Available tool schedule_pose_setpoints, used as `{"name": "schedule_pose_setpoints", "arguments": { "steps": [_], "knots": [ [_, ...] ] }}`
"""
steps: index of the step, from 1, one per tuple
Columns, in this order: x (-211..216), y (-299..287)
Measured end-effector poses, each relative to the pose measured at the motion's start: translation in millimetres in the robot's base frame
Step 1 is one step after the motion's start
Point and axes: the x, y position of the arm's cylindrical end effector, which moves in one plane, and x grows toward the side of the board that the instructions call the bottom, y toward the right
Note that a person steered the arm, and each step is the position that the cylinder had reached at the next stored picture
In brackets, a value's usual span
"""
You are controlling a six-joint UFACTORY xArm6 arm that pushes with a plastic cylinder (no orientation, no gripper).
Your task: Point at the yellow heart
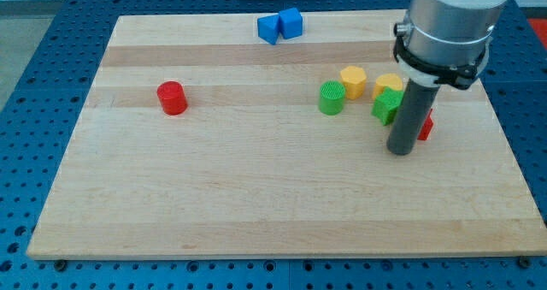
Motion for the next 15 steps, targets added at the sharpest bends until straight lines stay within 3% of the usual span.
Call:
{"name": "schedule_pose_setpoints", "arguments": {
  "steps": [3, 6, 7, 9, 10, 12, 15],
  "knots": [
    [-20.1, -19.0],
    [-27.0, -190.3],
    [-56.5, -192.0],
    [-150.0, -179.2],
    [-170.2, -143.7],
    [-178.3, -43.9],
    [-140.2, 77.2]
  ]
}}
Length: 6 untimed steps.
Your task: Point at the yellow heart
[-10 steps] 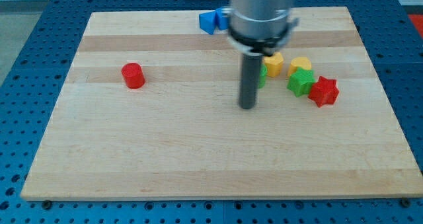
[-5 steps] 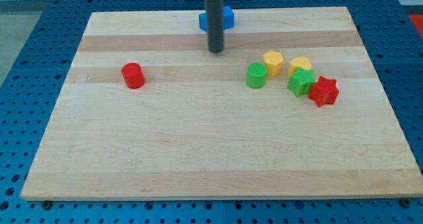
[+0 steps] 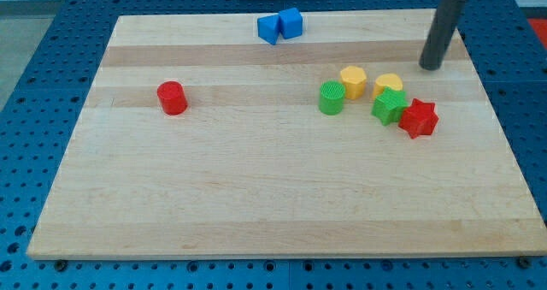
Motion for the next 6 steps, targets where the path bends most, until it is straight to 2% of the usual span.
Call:
{"name": "schedule_pose_setpoints", "arguments": {
  "steps": [1, 4, 6],
  "knots": [
    [21.6, -7.0],
    [38.4, -37.0],
    [49.4, -81.0]
  ]
}}
